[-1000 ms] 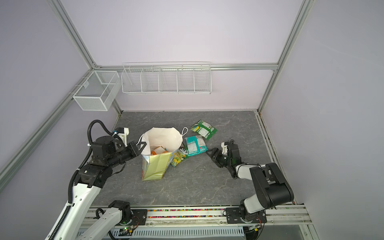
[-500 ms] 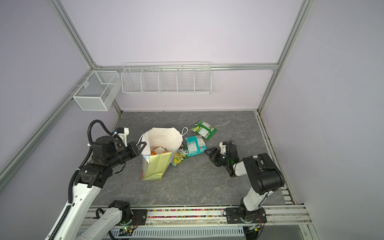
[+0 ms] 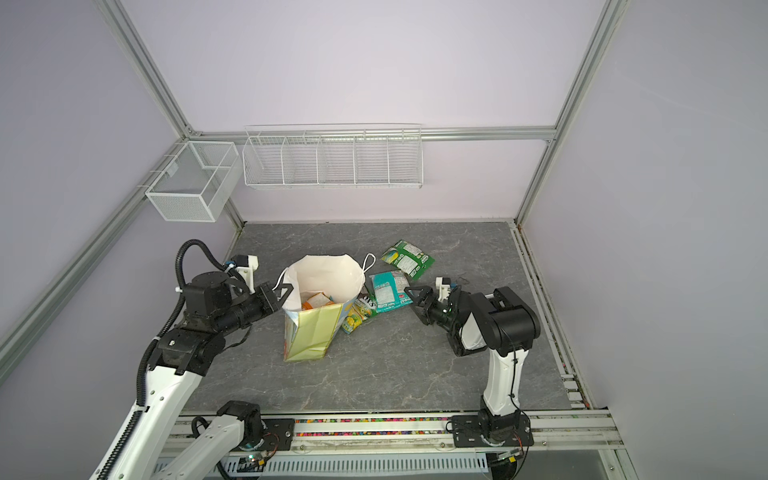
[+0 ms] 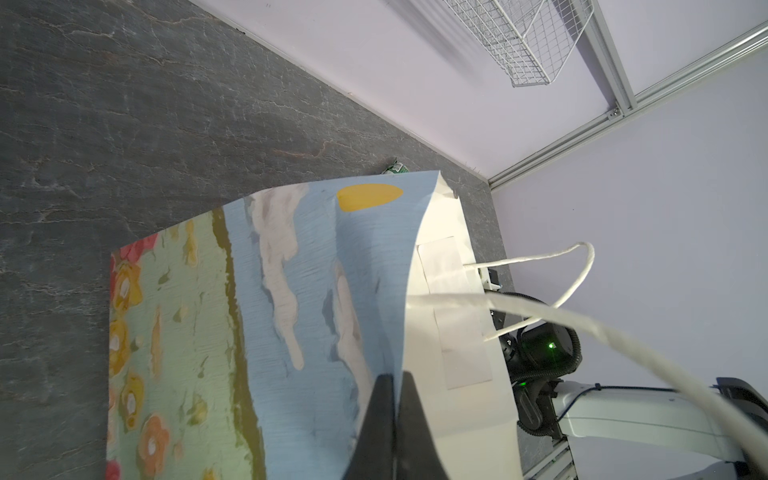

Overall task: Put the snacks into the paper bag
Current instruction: 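Lower the right gripper onto the teal Fox's packet and close on it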

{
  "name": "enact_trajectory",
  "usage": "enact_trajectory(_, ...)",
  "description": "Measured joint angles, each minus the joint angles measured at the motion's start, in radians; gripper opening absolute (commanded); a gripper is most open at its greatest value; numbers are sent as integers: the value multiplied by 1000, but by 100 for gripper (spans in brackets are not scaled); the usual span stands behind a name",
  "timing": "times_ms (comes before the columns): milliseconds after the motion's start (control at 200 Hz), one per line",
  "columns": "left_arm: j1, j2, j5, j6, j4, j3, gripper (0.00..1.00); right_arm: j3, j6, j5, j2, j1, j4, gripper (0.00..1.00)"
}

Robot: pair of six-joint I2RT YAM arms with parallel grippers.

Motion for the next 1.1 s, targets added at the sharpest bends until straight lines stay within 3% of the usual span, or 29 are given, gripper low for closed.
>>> enact_trajectory(150,0,0,-6,3,0,0,0,-8,13,31,8,6,29,100)
enact_trajectory(380,0,0,-7,3,-1,0,0,3,16,54,10,14,-1,90)
enact_trajectory(680,0,0,-11,3,-2,0,0,47,7,109,18,55,-114,70)
enact_trajectory(1100,0,-8,-19,4,-13,0,0,63,9,157,61,61,-103,45)
